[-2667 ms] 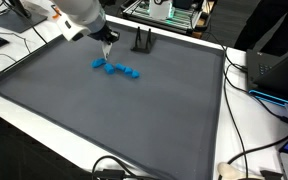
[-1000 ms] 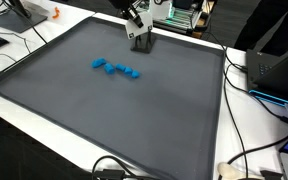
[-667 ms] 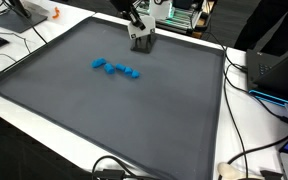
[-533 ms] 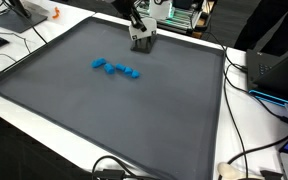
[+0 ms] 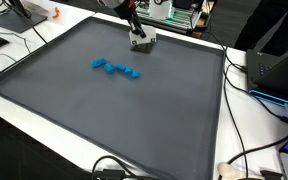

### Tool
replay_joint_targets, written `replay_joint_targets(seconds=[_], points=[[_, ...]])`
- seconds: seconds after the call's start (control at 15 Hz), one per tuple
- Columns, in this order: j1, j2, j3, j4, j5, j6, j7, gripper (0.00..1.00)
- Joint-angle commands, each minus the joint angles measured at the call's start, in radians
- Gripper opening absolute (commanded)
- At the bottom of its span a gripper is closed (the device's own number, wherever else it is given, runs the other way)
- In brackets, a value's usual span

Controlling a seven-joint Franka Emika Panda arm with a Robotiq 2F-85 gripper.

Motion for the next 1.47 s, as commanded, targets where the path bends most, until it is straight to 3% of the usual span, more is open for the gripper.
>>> replay_joint_targets(seconds=[0.0,0.87,1.4], points=[[-0.004,-0.05,0.008,-0.079,0.055,0.09,0.009,0.01],[-0.011,-0.085,0.012,-0.185,0.217,0.256,-0.011,0.01],[-0.019,-0.094,0.009,-0.193,0.213,0.293,-0.009,0.01]])
